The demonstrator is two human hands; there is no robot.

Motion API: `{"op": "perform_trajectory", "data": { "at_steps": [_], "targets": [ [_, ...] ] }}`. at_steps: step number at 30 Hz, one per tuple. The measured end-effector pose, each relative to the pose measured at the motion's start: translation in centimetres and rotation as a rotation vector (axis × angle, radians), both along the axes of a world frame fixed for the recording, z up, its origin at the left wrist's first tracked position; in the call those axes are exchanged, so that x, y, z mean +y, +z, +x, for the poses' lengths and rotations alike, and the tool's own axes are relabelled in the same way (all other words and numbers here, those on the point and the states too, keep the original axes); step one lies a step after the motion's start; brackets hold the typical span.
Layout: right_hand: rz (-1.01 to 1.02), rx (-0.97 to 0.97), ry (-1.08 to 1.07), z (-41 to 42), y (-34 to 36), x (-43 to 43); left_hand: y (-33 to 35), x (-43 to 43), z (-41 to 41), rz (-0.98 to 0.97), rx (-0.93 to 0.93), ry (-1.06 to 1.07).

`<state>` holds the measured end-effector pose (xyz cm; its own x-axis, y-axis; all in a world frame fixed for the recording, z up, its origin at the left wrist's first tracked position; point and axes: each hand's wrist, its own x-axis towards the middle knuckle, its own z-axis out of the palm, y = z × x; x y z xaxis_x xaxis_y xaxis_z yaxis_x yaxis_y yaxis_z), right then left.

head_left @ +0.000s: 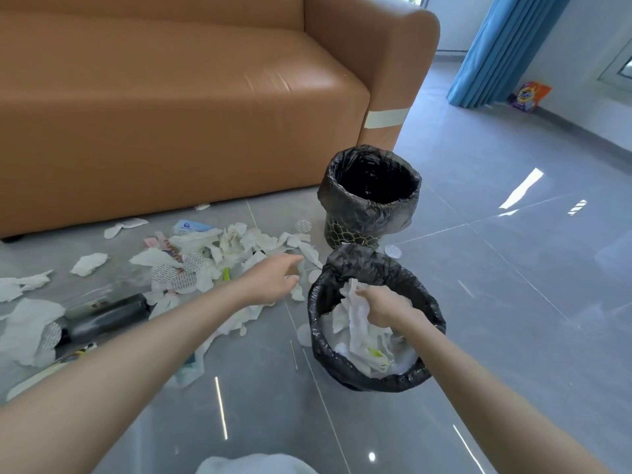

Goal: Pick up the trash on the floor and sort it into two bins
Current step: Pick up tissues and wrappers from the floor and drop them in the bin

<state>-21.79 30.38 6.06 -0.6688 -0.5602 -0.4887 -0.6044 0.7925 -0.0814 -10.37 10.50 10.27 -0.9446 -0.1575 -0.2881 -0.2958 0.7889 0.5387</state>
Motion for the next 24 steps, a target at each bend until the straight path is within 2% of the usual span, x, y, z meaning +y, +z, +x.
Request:
{"op": "perform_trajectory", "data": {
  "at_steps": [5,12,16,24],
  "targets": [
    [-0.143,0.082,-0.027,1.1,3.3,-1.8,2.7,-1.8,2.7,-0.082,0.024,0.013],
    [-0.304,0.069,0.065,5.2,4.7,-6.8,2.0,-7.6,8.6,-0.065,-0.023,0.232],
    [-0.336,0.02,0.127,7.7,3.1,-10.2,0.0,-9.9,12.1,-0.018,-0.023,0.367],
    [-0.233,-0.141,0.24,10.8,-4.4,-15.8,-8.0,-12.9,17.7,0.095,-0.097,0.607]
  ]
}}
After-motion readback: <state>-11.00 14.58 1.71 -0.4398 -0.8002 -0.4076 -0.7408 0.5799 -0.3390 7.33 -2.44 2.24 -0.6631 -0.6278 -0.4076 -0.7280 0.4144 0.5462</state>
